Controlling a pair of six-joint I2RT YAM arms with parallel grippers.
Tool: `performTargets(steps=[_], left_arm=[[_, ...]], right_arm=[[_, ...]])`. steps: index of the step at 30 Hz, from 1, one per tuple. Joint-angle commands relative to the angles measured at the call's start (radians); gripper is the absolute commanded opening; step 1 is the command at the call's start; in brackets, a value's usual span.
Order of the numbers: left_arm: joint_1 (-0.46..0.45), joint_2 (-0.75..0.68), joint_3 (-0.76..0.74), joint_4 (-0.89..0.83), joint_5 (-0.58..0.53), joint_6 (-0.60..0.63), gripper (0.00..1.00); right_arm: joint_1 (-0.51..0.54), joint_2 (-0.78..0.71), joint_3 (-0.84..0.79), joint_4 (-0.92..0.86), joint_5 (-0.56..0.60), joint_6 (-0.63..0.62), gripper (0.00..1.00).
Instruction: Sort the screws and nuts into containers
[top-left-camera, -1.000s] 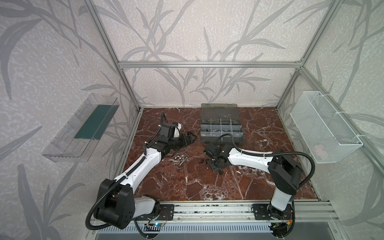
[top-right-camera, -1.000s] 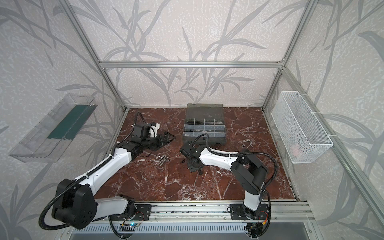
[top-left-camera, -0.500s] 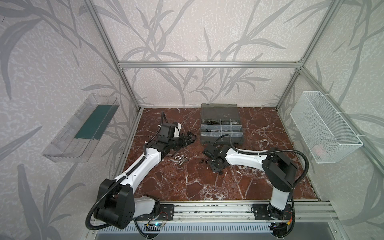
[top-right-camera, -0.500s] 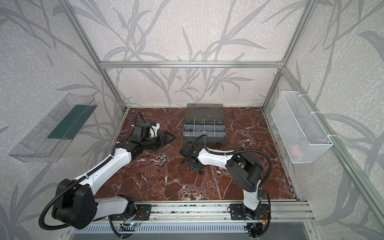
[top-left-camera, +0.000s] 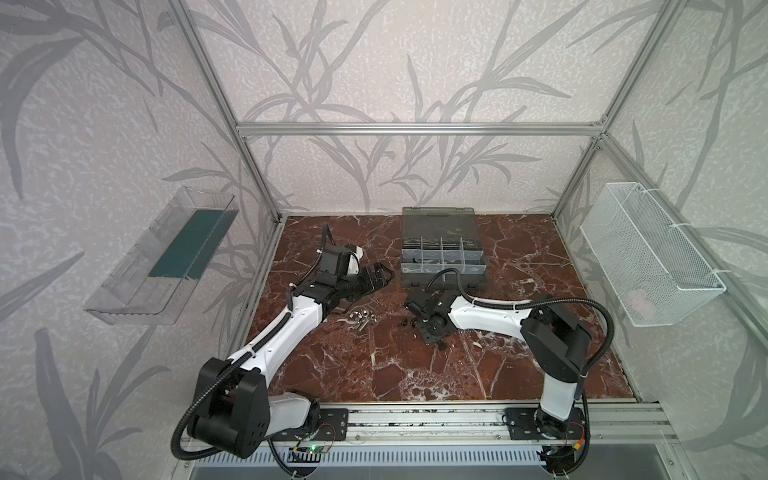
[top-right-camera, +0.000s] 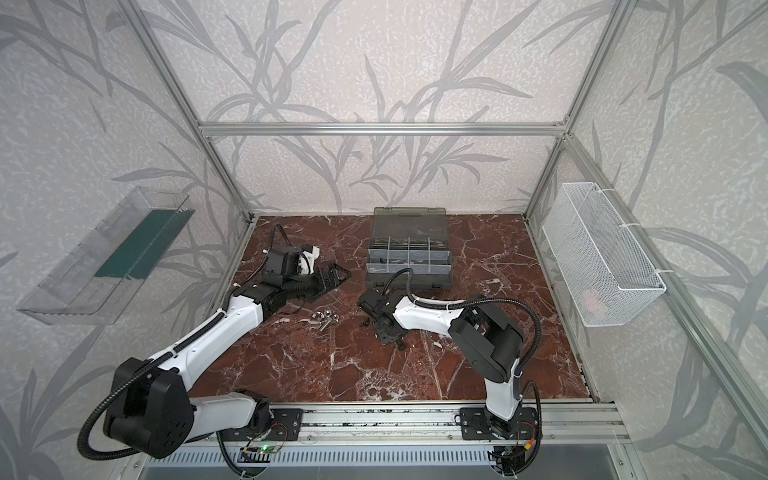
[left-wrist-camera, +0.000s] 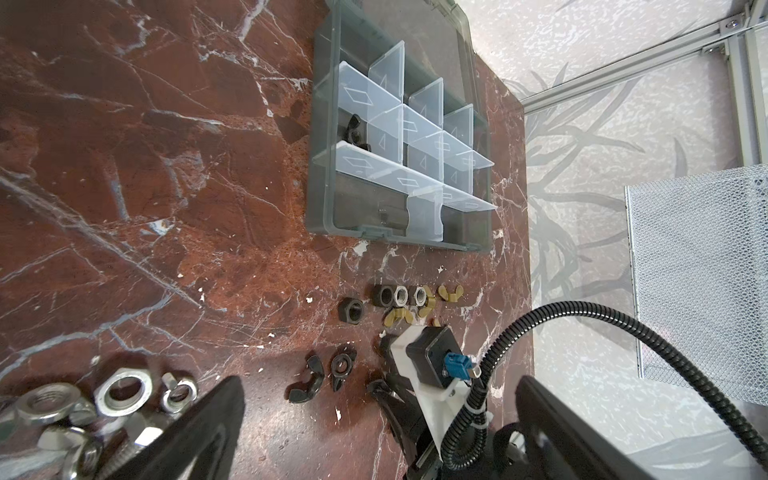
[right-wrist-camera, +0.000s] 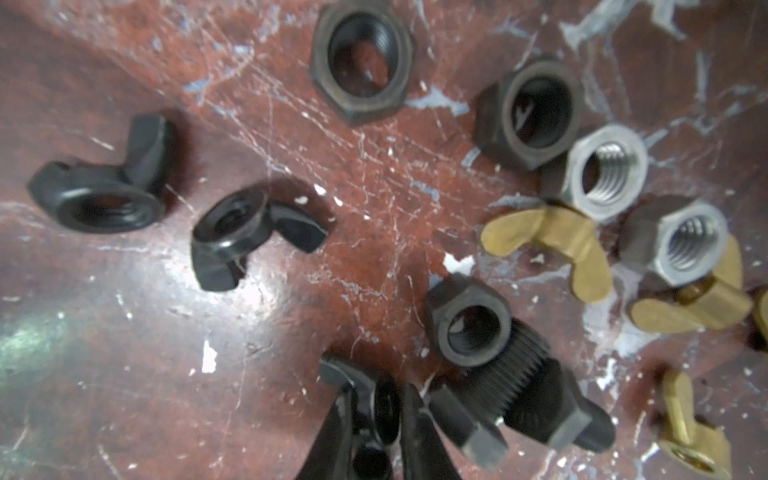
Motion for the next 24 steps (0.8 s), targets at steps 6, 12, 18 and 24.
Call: performTargets(steps=[6,12,18,24], left_arm=[[0.004,-0.017,-0.012,0.017,0.008,-0.004,1.0],[0.004,-0.02,-0.012,0.017,0.009,-0.004,0.99],[0.004,-0.017,-0.013,0.018,0.01,-0.005,0.99],[0.006,-0.015,-0.013,0.019,0.011,-0.007,0.99]], right_arm=[[-0.016,0.048,0.043,-0.016,0.01,-0.029,0.23],[-0.03,0.058,0.049,-0.012,-0.002,-0.036,0.25],[-0.038,0.075,0.052,0.001,-0.028,-0.042,0.25],[-0.039,0.083,0.054,0.017,-0.053,-0.054,0.2]])
